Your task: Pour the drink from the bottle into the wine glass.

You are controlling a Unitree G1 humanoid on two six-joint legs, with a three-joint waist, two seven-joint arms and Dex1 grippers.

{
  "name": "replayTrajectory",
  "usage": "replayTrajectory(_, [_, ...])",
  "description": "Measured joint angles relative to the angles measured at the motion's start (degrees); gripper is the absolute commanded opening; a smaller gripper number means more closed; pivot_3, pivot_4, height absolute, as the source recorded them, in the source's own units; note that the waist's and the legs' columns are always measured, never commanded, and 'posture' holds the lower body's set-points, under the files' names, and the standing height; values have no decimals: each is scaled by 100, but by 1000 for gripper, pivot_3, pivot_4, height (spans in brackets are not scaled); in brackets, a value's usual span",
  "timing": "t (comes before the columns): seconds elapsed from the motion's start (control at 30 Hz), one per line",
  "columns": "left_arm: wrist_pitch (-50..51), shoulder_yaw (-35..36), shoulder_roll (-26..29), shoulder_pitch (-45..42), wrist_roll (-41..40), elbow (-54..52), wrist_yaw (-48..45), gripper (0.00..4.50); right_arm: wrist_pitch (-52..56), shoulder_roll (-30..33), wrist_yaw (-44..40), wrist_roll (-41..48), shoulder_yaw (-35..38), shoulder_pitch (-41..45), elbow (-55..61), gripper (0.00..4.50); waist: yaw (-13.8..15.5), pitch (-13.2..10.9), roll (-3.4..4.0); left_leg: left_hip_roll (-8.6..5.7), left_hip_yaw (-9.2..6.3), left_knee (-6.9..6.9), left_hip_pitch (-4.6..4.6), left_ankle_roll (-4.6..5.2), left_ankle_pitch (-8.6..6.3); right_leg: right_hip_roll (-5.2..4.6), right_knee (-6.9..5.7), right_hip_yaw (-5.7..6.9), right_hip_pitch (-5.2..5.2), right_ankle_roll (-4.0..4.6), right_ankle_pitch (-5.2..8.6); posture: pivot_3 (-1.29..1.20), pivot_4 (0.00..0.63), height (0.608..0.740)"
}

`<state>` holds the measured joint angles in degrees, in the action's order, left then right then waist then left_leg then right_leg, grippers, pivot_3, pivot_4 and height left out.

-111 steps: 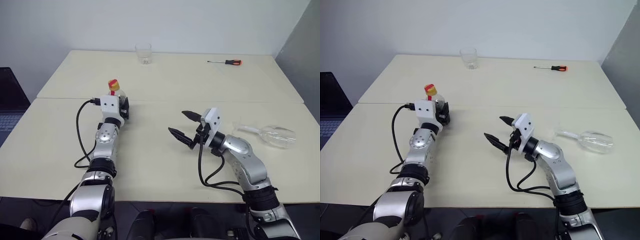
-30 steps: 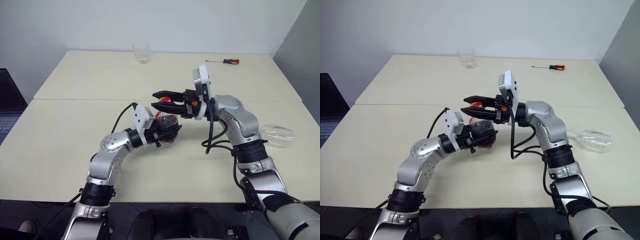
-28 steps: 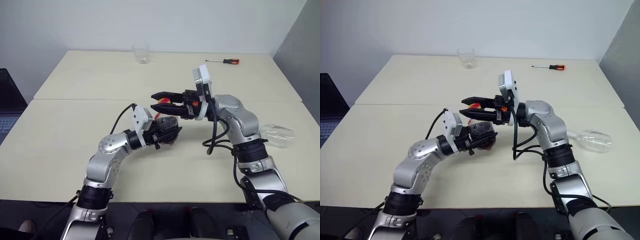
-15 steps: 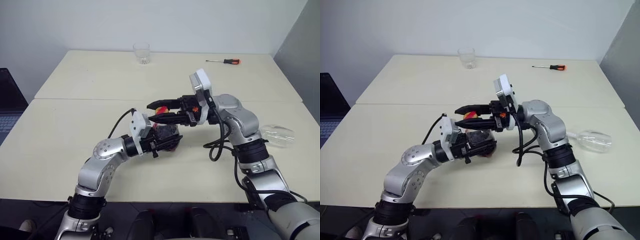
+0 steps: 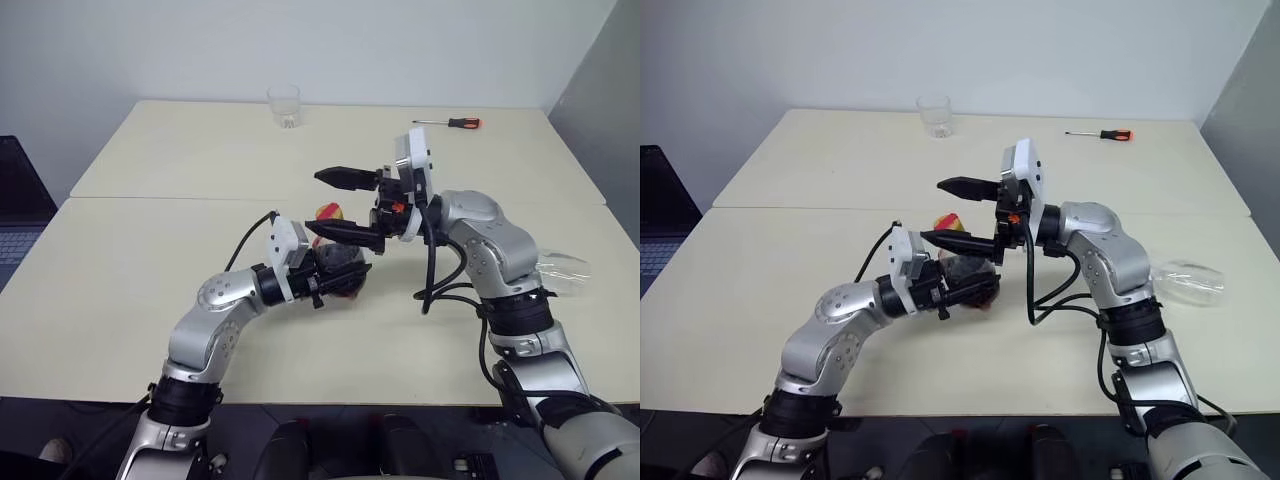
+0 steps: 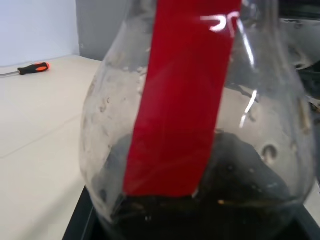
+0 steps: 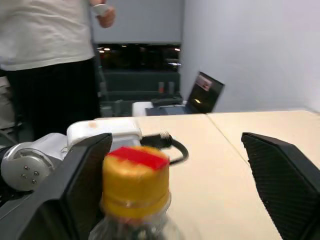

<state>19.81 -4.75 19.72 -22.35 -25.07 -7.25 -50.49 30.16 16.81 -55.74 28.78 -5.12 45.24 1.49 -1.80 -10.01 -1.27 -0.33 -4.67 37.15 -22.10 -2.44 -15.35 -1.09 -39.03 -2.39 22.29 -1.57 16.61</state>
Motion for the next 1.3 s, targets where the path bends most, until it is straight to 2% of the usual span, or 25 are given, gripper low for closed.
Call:
replayTrajectory(0.17, [-299,63,-164,-342,203,787,251,2184,369,23,632,23,163,-109,352,4482,-1,0,0,0,-2,-3,0,0,0,1,-1,3,1,0,0,0,150,740])
replayTrajectory(0.47, [-730,75,-559,-1065,518,1877,618,2184,619,-369,1615,-109,40,-110,678,4482,-7,0,0,-1,2,-2,-3,0,0,1,2,0,3,0,0,0,150,740])
replayTrajectory(0.7, [-1024,63,-742,-1255,669,2297,623,2184,476,-785,2393,-652,-97,107,338,4482,-10,0,0,0,1,-2,-3,-1,1,1,-1,1,5,0,0,0,150,740])
replayTrajectory(0.97, [-1141,63,-741,-1258,761,2349,588,2184,281,-983,2704,-992,-173,283,-19,4482,-8,0,0,-1,2,-5,-5,-1,1,1,3,0,7,0,0,0,150,740])
replayTrajectory(1.1, [-1151,63,-726,-1258,771,2349,574,2184,273,-1001,2704,-1034,-174,289,-60,3612,-9,0,0,-1,3,-5,-5,-1,1,1,2,0,7,0,0,0,150,740])
replayTrajectory(1.3, [-1151,64,-710,-1257,797,2350,544,2184,270,-1029,2605,-1064,-234,290,-64,1411,-11,0,0,0,2,-5,-5,-1,1,2,2,1,7,0,0,0,150,740])
